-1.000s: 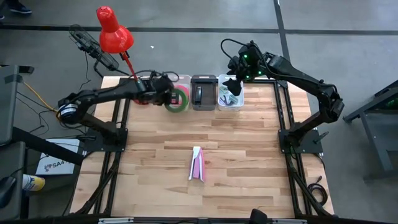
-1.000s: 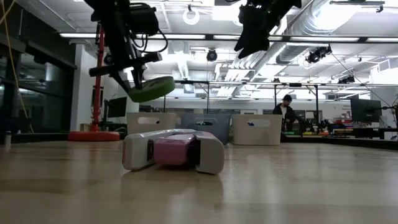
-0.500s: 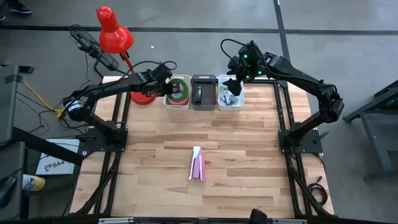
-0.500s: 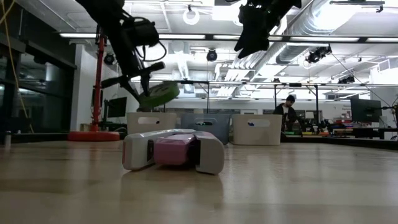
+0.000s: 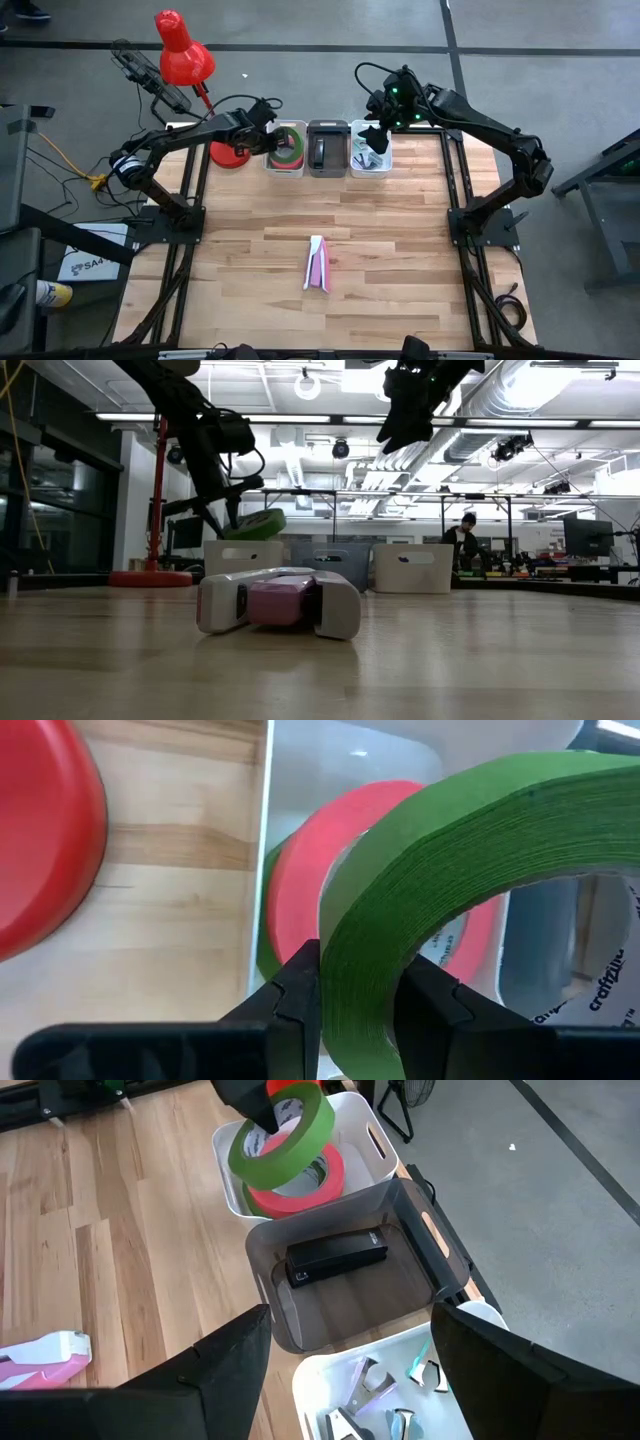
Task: Pick and place Stapler, Stapler remover, tape
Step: Put the green tape into the left white bin
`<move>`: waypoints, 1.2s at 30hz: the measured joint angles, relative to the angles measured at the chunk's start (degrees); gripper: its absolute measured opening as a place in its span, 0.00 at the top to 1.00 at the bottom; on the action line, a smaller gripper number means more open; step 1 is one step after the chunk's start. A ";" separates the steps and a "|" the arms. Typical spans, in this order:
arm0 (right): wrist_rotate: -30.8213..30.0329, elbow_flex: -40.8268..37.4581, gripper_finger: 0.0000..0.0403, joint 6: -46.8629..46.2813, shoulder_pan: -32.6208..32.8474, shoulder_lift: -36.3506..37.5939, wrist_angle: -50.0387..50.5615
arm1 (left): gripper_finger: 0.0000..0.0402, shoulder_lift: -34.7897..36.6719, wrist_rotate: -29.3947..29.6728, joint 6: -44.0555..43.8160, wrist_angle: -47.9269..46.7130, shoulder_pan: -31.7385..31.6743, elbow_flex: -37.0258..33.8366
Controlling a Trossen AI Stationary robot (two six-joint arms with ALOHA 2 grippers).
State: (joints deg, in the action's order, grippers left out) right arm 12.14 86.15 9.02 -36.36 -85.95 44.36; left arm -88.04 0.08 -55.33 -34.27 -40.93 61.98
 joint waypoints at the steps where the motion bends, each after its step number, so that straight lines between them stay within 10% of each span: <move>1: 0.00 0.00 0.34 0.00 0.00 0.00 0.00 | 0.80 -0.05 0.03 -0.02 -0.24 0.02 0.00; 22: 0.00 0.00 0.34 0.20 -0.02 0.00 0.00 | 0.80 -0.27 5.44 4.10 -12.15 0.05 10.25; 36: 0.01 0.00 0.34 0.07 -0.02 0.00 0.63 | 0.80 -13.64 7.52 13.36 -29.20 0.92 26.75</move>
State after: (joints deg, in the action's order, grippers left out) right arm 12.15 86.15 9.08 -36.38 -85.95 44.99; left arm -101.69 7.60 -41.97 -63.46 -40.01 88.72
